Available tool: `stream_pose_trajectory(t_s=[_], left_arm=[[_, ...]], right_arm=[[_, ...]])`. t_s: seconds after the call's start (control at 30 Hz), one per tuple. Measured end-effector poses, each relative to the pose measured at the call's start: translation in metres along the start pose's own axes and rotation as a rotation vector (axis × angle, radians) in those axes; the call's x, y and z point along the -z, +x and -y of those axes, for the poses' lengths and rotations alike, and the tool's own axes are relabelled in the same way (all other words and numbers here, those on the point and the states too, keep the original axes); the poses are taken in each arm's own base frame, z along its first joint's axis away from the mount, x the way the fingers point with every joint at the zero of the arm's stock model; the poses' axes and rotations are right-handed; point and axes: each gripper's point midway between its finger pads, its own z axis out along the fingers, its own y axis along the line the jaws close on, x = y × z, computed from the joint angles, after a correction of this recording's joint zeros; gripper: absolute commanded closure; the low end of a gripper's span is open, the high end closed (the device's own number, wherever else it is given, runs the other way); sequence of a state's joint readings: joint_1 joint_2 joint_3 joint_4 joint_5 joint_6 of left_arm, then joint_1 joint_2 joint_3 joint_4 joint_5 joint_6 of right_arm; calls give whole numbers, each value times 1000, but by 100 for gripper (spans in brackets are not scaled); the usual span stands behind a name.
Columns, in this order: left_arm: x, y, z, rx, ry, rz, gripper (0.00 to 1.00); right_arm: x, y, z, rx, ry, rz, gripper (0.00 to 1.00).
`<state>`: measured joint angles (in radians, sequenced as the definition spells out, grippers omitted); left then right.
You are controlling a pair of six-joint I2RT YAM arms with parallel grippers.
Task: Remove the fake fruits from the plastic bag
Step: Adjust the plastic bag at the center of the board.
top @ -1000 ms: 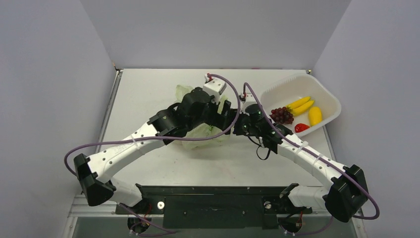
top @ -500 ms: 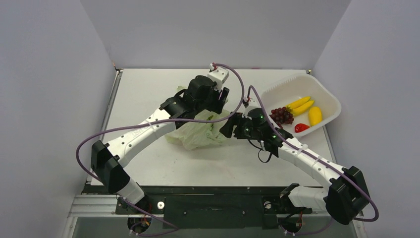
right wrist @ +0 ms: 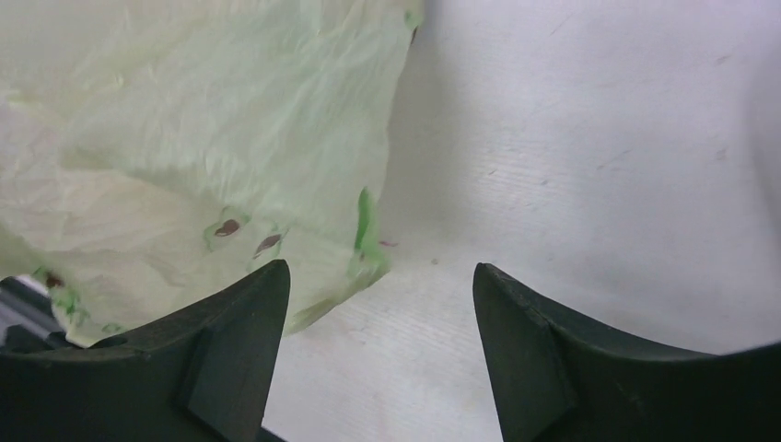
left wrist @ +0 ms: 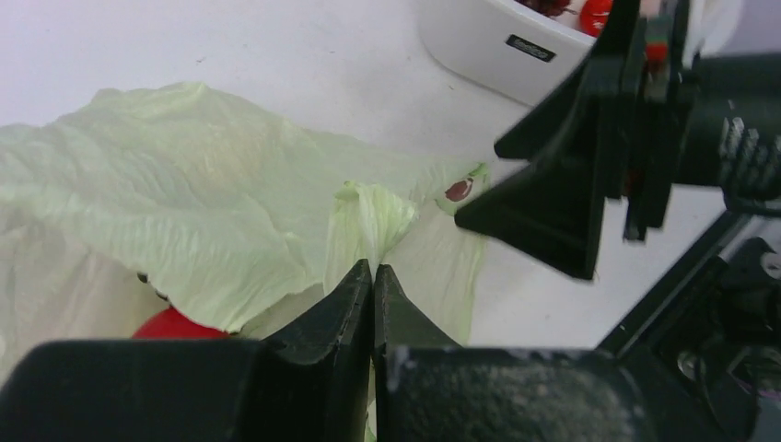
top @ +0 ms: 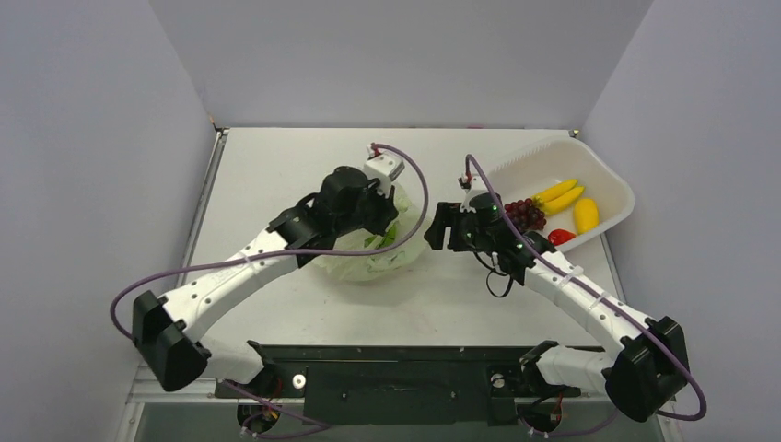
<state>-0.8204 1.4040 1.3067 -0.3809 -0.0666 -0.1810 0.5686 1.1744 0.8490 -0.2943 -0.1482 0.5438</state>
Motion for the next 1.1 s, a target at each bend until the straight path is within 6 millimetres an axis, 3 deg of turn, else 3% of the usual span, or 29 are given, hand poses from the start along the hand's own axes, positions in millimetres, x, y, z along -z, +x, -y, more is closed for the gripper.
stream_pose_trajectory(t_s=[0.2,0.33,0.5,0.63,0.9,1.0,1.1], left_arm=[[60,1,15,103,184,124,100],[80,13,29,140,290,176,100],[81,29,38,191,368,168,100],[86,23,44,209,406,199,100],[98,6,44,256,436,258,100],[101,-1,44,272,444,282,100],[101,-3,41,287,445,284,100]], right_arm=[[30,-46,3,157,99,96,28],[49,-64,-33,271,43,163,28],[58,-58,-84,271,-149,160,27],[60,-54,-123,185,-372,180,27],[57,-5,-114,85,-544,196,26],[59,-1,-111,20,-583,219,25],[66,-12,-112,-13,-622,257,25]])
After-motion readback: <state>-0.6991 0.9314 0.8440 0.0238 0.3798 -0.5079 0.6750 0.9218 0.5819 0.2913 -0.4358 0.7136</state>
